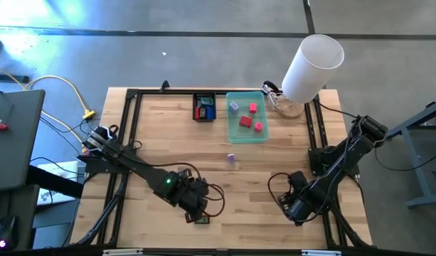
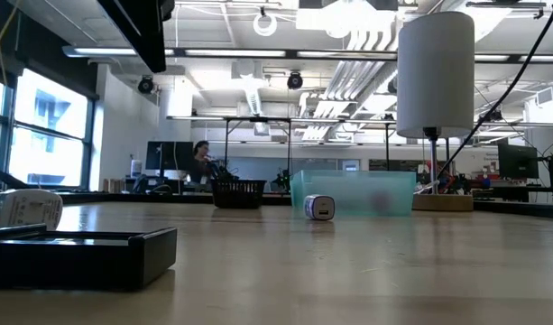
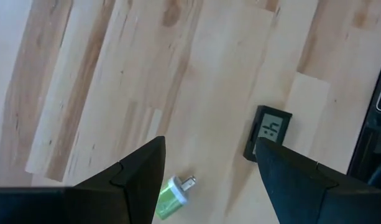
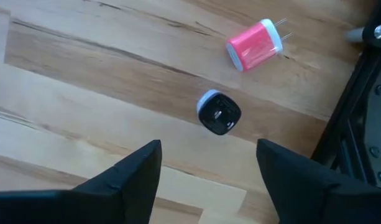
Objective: Pick & Place Office items
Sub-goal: Put the white charger adapter into the blue bin
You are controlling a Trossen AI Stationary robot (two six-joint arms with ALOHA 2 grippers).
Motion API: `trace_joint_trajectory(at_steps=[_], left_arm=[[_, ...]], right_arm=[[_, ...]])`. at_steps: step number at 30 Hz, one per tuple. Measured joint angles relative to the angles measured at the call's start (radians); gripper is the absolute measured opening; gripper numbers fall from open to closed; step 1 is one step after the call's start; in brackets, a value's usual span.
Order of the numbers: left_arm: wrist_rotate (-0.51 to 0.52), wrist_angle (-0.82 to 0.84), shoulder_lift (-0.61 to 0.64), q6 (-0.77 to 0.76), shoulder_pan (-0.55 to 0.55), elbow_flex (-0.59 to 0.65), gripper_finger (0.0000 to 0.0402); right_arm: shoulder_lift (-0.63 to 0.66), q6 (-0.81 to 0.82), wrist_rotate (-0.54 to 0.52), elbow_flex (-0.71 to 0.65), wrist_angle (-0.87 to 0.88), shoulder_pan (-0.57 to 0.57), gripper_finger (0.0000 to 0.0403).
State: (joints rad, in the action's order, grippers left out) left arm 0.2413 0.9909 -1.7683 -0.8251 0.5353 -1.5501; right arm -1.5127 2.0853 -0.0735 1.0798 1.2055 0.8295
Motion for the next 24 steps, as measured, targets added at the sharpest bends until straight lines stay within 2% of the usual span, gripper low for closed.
trace_joint_trajectory(at_steps=[6,12,19,24], left_arm=[[0.000,0.000,0.000,-0.007,0.029,0.000,0.0242],[0.000,0.000,0.000,-0.006,0.049,0.000,0.0242],[0.000,0.000,0.000,-0.011,0.051,0.000,0.0242],[0.000,0.000,0.000,-0.011,0.051,0.000,0.0242]], right_arm=[[-0.001,0.005,-0.001,0.000,-0.039,0.000,0.0229],[-0.001,-0.014,-0.002,0.000,-0.051,0.000,0.0228],[-0.001,0.037,0.002,-0.024,-0.087,0.000,0.0271],[-0.001,0.041,0.082,-0.109,-0.161,-0.001,0.0309]])
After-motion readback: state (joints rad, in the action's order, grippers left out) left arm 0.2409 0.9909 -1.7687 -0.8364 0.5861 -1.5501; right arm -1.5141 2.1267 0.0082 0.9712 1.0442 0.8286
